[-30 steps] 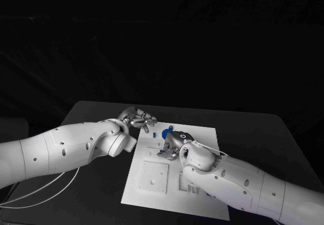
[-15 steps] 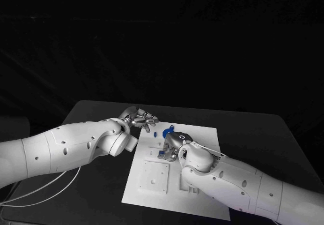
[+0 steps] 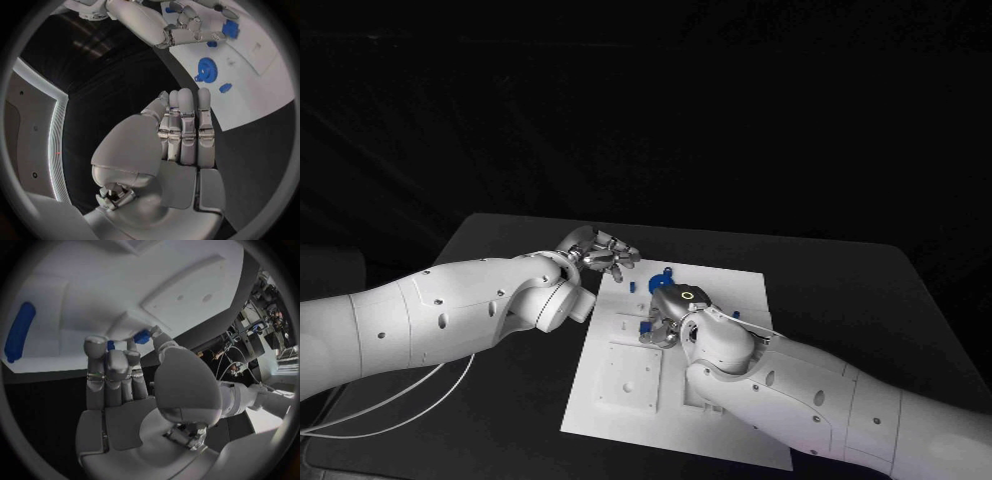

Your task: Assemble the parts on the task board

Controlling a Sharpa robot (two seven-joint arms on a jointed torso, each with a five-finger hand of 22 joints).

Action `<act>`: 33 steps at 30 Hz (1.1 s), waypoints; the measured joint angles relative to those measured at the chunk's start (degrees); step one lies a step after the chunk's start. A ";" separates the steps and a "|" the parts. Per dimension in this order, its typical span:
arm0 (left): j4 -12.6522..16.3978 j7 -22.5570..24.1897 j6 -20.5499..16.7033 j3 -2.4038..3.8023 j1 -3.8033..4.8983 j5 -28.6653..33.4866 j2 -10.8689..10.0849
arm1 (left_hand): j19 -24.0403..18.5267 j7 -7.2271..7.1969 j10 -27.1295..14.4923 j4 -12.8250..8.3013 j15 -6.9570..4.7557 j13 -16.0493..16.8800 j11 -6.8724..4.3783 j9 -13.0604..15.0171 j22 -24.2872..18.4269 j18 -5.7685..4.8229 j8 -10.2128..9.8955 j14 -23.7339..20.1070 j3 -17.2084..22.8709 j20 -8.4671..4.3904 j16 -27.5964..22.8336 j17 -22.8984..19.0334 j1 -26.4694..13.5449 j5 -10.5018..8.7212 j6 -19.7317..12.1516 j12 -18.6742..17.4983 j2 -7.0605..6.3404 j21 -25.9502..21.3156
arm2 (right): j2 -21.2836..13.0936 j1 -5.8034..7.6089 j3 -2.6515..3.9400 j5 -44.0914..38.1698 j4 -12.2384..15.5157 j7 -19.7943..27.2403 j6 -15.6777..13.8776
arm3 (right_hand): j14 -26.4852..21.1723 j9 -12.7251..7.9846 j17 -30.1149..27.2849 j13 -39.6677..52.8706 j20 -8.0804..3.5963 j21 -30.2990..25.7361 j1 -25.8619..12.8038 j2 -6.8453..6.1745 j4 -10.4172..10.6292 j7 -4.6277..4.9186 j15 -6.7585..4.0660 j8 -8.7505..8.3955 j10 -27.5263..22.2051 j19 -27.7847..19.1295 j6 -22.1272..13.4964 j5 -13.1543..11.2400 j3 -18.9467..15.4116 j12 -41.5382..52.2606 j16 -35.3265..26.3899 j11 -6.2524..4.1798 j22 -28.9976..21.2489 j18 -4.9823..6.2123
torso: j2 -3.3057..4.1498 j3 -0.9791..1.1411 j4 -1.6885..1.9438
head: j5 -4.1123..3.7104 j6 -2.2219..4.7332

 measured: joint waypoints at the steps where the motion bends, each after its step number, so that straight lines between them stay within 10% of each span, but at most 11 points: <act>1: 0.00 -0.01 0.00 0.00 0.00 0.01 0.00 | 0.00 0.00 0.00 0.12 0.00 0.00 0.00 0.00 0.00 0.00 0.00 0.00 0.12 0.00 0.00 0.04 0.00 0.00 0.00 0.00 0.00 0.00 | 0.00 0.00 -0.04 -0.10 -0.01 0.00 -0.05 | 0.00 0.00 0.00 -0.05 0.00 -0.05 0.00 0.00 0.00 0.00 0.00 0.00 0.00 0.00 0.00 0.00 0.00 0.00 0.00 0.00 0.00 0.00 | 0.00 0.00 0.00 | 0.01 -0.01; 20: -0.03 -0.26 -0.02 -0.01 0.03 0.06 0.01 | 0.00 0.21 -0.41 0.24 0.00 0.01 0.00 0.00 0.00 0.00 0.00 0.00 0.24 0.00 -0.22 0.16 0.00 0.22 -0.62 0.00 0.00 0.00 | -0.26 -0.01 -0.21 -0.19 0.05 0.91 -2.09 | -0.32 -0.44 -0.36 -0.48 0.00 -0.09 0.97 1.92 -12.78 1.24 0.08 -0.52 -0.93 0.00 -2.30 4.67 20.87 0.00 -0.60 0.51 0.00 0.00 | 0.03 0.06 -0.11 | -0.21 -0.02; 33: 0.03 -0.65 0.12 -0.07 0.03 0.15 -0.13 | 0.00 0.40 -0.83 0.24 0.00 0.01 0.41 0.01 0.01 0.00 0.00 0.00 0.24 0.00 -0.22 0.22 0.00 0.22 -1.23 -0.23 0.00 0.00 | -1.25 -0.02 -0.22 1.29 0.36 2.32 -2.97 | -0.80 -0.43 -0.83 -1.21 0.30 0.13 0.41 3.20 -15.16 1.99 0.13 -0.49 -1.85 -0.52 -5.87 5.11 23.55 0.00 -1.11 0.82 0.00 0.00 | 0.01 0.04 -0.14 | -0.23 0.04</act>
